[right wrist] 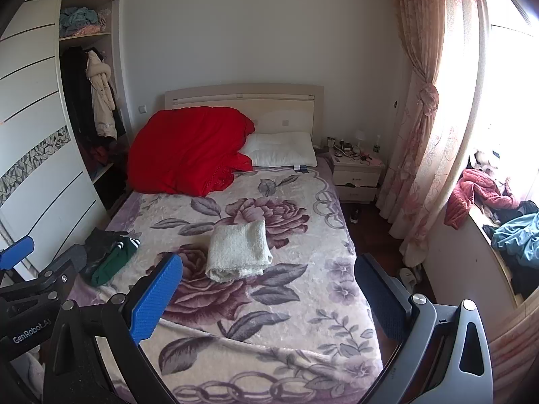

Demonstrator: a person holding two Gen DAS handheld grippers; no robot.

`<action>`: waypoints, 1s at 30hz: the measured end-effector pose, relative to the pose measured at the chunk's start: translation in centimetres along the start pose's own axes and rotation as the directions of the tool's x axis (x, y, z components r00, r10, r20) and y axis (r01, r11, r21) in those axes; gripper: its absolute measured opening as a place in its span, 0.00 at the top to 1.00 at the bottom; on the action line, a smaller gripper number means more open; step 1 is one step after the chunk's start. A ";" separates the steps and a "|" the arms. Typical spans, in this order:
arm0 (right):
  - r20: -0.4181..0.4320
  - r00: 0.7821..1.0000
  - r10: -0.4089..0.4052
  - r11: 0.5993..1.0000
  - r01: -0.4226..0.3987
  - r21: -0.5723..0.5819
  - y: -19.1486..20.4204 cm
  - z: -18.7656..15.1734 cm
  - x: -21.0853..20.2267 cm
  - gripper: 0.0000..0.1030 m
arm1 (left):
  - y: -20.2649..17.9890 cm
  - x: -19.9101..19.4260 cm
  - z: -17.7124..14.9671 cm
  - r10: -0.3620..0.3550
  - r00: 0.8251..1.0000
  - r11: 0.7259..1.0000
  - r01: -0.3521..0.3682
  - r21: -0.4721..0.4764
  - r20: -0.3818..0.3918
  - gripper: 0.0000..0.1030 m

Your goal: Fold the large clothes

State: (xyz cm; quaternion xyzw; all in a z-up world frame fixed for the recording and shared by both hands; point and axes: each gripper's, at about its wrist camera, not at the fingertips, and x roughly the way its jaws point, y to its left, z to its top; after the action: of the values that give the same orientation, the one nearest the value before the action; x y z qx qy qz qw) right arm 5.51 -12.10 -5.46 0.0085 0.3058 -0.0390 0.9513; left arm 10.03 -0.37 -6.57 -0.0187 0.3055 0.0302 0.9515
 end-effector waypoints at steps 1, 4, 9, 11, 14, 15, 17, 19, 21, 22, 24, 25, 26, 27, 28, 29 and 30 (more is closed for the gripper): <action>0.001 1.000 -0.001 1.000 0.001 -0.001 0.0 0.0 0.0 0.00 | 0.0 0.0 0.1 -0.002 1.000 1.000 0.002 -0.001 0.000 0.00; 0.000 1.000 0.006 1.000 -0.006 -0.003 -0.1 0.1 -0.1 0.00 | 0.1 0.0 0.2 0.000 1.000 1.000 0.000 0.002 0.003 0.00; 0.002 1.000 0.012 1.000 -0.012 -0.003 -0.2 0.1 -0.3 0.00 | 0.2 -0.2 0.2 -0.002 1.000 1.000 0.002 0.003 0.004 0.00; 0.004 1.000 0.010 1.000 -0.010 -0.004 -0.1 0.1 -0.4 0.00 | 0.2 -0.1 0.2 0.000 1.000 1.000 0.000 0.003 0.004 0.00; 0.006 1.000 0.014 1.000 -0.014 -0.004 -0.3 0.0 -0.6 0.00 | 0.3 -0.2 0.2 -0.002 1.000 1.000 0.002 0.002 0.003 0.00; 0.007 1.000 0.015 1.000 -0.015 -0.004 -0.4 0.1 -0.7 0.00 | 0.3 -0.3 0.2 -0.001 1.000 1.000 0.001 0.004 0.004 0.00; 0.009 1.000 0.018 1.000 -0.018 -0.006 -0.6 0.1 -0.7 0.00 | 0.4 -0.5 0.2 -0.001 1.000 1.000 0.001 0.001 0.006 0.00; 0.008 1.000 0.019 1.000 -0.019 -0.007 -0.6 0.1 -0.6 0.00 | 0.5 -0.6 0.3 -0.002 1.000 1.000 0.002 -0.003 0.008 0.00; 0.010 1.000 0.016 1.000 -0.015 -0.008 -0.6 0.0 -0.7 0.00 | 0.8 -0.9 0.4 0.000 1.000 1.000 0.000 -0.003 0.016 0.00; 0.011 1.000 0.015 1.000 -0.015 -0.011 -0.6 0.1 -0.6 0.00 | 0.9 -1.0 0.5 0.000 1.000 1.000 0.000 -0.001 0.017 0.00; 0.010 1.000 0.015 1.000 -0.015 -0.011 -0.5 0.1 -0.8 0.00 | 1.2 -1.2 0.7 0.002 1.000 1.000 -0.002 -0.002 0.021 0.00; 0.011 1.000 0.013 1.000 -0.013 -0.010 -0.5 0.0 -0.8 0.00 | 1.2 -1.3 0.7 0.001 1.000 1.000 -0.001 -0.002 0.022 0.00; 0.013 1.000 0.014 1.000 -0.014 -0.010 -0.5 0.0 -0.8 0.00 | 1.3 -1.3 0.8 0.001 1.000 1.000 -0.001 -0.002 0.024 0.00; 0.013 1.000 0.015 1.000 -0.014 -0.012 -0.5 0.1 -0.8 0.00 | 1.4 -1.4 0.9 0.002 1.000 1.000 -0.002 -0.002 0.025 0.00; 0.013 1.000 0.012 1.000 -0.011 -0.013 -0.5 0.1 -0.7 0.00 | 1.3 -1.2 1.0 -0.001 1.000 1.000 0.001 -0.001 0.025 0.00; 0.016 1.000 0.009 1.000 -0.009 -0.018 -0.5 0.1 -0.8 0.00 | 1.4 -1.3 1.0 -0.002 1.000 1.000 0.002 -0.001 0.025 0.00; 0.019 1.000 0.006 1.000 -0.006 -0.021 -0.5 0.2 -0.8 0.00 | 1.4 -1.2 1.1 -0.001 1.000 1.000 0.001 0.000 0.026 0.00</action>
State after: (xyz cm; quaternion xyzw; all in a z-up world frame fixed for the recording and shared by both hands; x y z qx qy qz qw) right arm 4.92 -12.55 -4.82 -0.0009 0.2973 -0.0329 0.9542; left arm 9.54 1.03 -5.01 -0.0184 0.2933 0.0302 0.9554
